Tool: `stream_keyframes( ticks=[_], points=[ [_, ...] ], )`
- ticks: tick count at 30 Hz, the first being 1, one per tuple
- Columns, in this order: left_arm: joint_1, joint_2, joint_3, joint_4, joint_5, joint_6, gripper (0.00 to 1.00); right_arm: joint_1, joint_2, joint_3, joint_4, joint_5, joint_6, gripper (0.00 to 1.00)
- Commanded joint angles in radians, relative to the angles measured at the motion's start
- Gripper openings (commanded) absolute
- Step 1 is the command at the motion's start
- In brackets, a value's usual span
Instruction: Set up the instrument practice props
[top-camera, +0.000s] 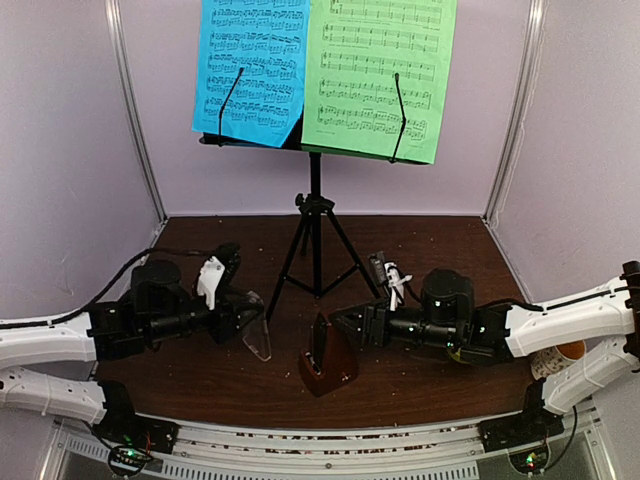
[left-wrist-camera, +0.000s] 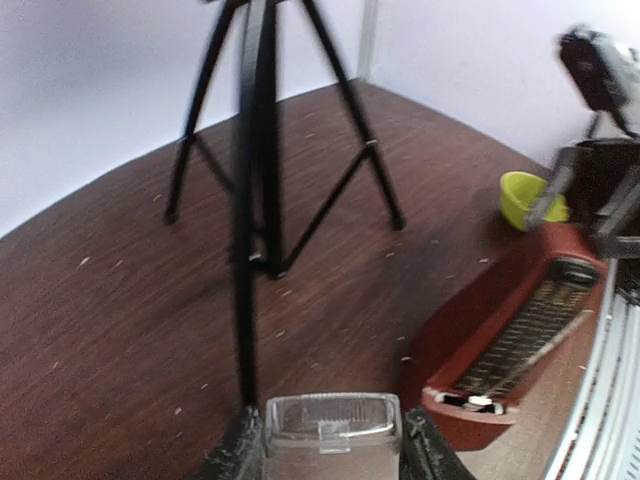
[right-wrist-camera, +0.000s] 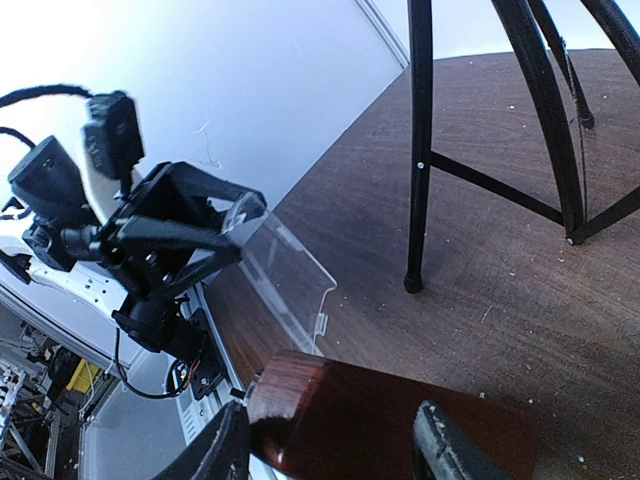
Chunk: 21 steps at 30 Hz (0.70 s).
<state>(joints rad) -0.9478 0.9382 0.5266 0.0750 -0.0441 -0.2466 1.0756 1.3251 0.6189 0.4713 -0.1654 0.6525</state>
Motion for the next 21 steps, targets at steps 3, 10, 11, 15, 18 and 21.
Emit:
stream_keyframes(
  ticks=[3,10,11,15,18,21],
  points=[
    [0.226,0.035,0.148,-0.382,-0.065,-0.132,0.09,-0.01,0.038,-0.046,-0.148,-0.003,-0.025,0.55],
    [0.436,0.232,0.245,-0.432,0.005,-0.129,0.1,-0.009,0.044,-0.041,-0.147,-0.01,-0.022,0.56],
    [0.453,0.273,0.264,-0.432,0.013,-0.121,0.11,-0.009,0.042,-0.042,-0.151,-0.009,-0.024,0.56],
    [0.486,0.432,0.366,-0.445,0.01,-0.07,0.11,-0.009,0.038,-0.042,-0.156,-0.006,-0.027,0.56],
    [0.499,0.547,0.436,-0.454,-0.009,-0.057,0.13,-0.009,0.039,-0.04,-0.158,-0.009,-0.027,0.56],
    [0.518,0.621,0.484,-0.445,-0.004,-0.059,0.14,-0.009,0.035,-0.04,-0.161,-0.009,-0.026,0.57]
  ],
)
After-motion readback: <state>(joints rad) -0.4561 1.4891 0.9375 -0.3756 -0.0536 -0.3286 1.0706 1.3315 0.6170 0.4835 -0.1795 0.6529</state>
